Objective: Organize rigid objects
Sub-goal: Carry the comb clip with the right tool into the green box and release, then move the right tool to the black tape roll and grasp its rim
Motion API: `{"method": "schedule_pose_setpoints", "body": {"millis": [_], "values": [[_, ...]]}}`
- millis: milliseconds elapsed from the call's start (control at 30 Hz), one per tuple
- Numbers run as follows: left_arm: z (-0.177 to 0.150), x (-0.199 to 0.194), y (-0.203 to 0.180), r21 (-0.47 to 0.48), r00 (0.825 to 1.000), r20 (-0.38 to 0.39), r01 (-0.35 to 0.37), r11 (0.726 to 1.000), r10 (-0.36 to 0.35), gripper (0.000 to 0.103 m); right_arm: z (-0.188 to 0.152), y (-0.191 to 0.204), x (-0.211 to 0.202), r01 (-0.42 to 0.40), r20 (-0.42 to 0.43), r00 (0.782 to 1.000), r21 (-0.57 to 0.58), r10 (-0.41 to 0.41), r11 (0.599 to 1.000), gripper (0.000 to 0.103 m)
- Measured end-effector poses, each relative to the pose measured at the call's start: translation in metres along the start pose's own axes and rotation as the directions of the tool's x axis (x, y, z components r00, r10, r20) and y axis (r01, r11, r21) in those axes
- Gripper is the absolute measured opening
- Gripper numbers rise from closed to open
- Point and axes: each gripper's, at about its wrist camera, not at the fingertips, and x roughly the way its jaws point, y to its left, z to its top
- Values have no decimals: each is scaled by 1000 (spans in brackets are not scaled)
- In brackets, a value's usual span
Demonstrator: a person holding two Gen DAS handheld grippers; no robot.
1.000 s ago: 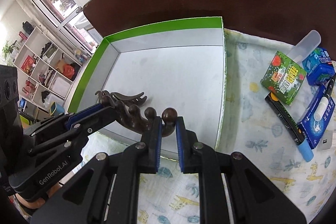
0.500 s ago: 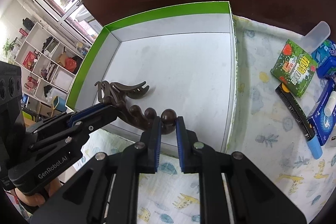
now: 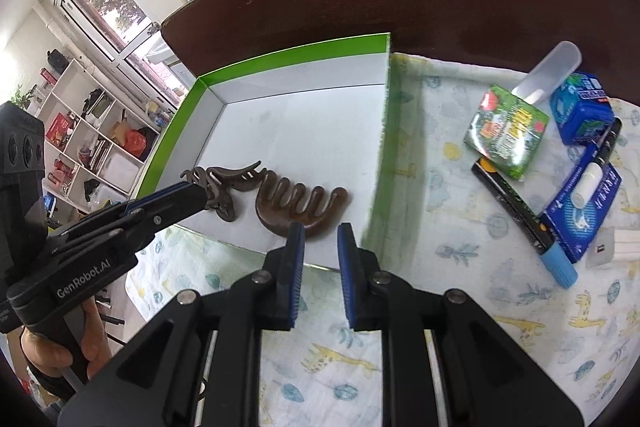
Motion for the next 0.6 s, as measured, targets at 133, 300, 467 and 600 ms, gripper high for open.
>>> {"method": "schedule_pose_setpoints", "body": {"millis": [133,300,467,600], "values": [[6,2,-42,80,999,10,47,996,-48,14,-10,-29,-29,36,42,998,49,-38,998,18],[9,9,-100,175,993,5,113,978,-116,40,-19,-77,-73,88,113,988,137,-104,987,18],[9,26,-171,276,983,-34,182,944,-180,42,-33,-135,-119,140,174,967,245,-186,959,18],[9,52,-228,327,964,-116,266,907,-241,42,-50,-187,-156,179,205,944,347,-261,921,18]]}}
